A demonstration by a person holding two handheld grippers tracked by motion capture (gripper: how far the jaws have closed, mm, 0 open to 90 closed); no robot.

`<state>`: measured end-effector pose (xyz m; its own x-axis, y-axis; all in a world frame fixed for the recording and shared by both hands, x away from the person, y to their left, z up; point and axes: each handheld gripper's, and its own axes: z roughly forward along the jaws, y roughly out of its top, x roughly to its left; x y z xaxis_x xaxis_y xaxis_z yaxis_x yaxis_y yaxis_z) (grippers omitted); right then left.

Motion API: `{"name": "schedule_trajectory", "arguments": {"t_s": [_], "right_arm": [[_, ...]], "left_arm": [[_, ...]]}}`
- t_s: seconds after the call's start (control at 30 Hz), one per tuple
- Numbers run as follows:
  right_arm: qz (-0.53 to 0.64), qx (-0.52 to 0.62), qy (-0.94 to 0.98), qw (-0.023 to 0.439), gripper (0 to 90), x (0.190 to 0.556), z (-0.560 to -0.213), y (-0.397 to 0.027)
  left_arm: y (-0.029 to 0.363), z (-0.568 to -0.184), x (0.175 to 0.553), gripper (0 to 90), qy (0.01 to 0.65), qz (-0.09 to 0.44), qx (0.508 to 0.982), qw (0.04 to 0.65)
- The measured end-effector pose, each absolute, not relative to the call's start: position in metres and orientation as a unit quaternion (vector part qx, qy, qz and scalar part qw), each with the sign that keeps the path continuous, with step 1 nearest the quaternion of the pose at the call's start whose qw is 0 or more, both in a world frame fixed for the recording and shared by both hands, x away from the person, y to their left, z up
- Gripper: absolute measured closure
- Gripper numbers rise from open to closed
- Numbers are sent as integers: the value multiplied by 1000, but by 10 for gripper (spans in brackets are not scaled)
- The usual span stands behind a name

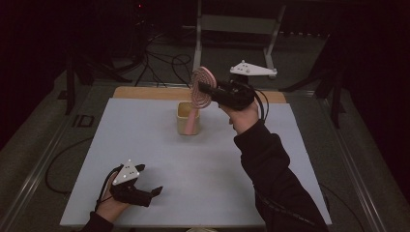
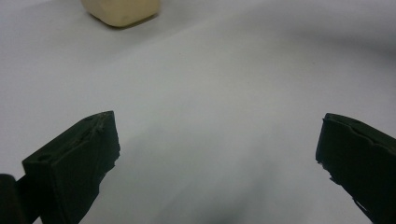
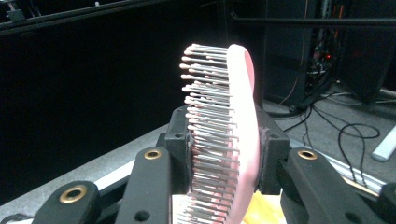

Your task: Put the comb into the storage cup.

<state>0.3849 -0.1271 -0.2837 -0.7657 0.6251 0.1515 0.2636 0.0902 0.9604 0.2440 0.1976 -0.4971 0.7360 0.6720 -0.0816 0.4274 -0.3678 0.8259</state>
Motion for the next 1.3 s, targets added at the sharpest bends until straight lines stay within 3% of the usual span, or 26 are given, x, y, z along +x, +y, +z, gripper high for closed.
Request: {"name": "schedule_trajectory", "arguments": {"t_s": [0.6, 1.3], "right_arm": [[600, 301, 718, 183, 652, 407, -264, -109], [613, 318, 692, 211, 653, 439, -266, -99]], "left_arm": [[198, -495, 244, 1, 336, 131, 814, 456], [201, -494, 244, 1, 336, 128, 810, 463]]}}
